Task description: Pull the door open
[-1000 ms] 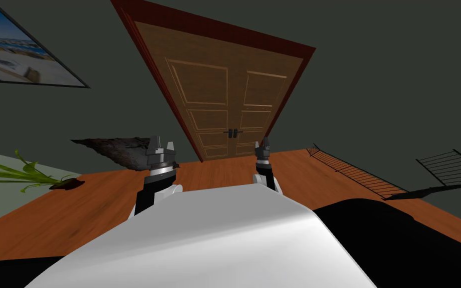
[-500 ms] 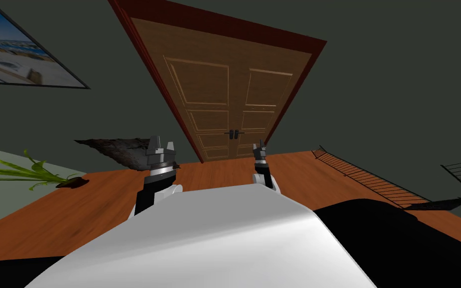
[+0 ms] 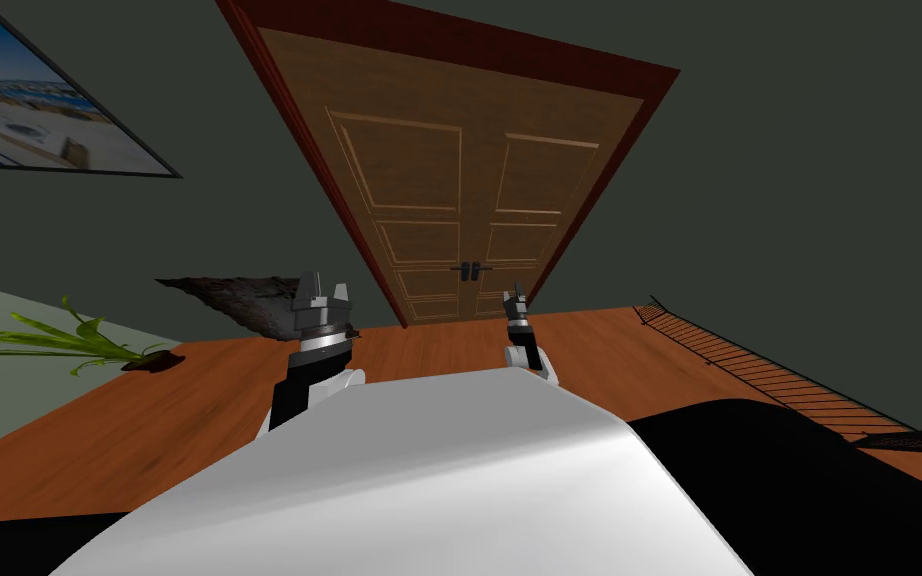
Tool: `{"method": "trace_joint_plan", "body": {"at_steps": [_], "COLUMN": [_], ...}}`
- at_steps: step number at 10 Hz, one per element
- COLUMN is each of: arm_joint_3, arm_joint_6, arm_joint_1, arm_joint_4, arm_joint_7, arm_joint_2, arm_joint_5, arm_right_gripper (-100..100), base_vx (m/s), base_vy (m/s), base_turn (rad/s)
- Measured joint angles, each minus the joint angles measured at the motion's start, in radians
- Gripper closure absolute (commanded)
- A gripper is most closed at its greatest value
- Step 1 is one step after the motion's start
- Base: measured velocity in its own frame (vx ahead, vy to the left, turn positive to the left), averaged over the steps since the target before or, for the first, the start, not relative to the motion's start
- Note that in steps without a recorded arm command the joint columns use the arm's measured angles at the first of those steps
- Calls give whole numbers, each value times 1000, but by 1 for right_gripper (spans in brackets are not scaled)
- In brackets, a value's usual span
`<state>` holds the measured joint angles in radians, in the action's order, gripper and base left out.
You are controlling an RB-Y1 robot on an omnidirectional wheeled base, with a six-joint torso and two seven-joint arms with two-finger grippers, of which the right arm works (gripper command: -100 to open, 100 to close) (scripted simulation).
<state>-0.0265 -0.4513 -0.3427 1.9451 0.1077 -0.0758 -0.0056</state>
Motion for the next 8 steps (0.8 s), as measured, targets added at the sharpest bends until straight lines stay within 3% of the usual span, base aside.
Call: {"method": "trace_joint_plan", "body": {"at_steps": [4, 8], "arm_joint_3": [-15, -27], "arm_joint_6": [29, 41], "arm_joint_1": [50, 97], "arm_joint_4": [-95, -211], "arm_joint_7": [10, 20], "arm_joint_2": [-29, -56], "arm_joint_5": [-11, -20], "arm_right_gripper": [-100, -100], "base_vx": [94, 97], "base_vy": [-21, -20], "base_turn": [56, 57]}}
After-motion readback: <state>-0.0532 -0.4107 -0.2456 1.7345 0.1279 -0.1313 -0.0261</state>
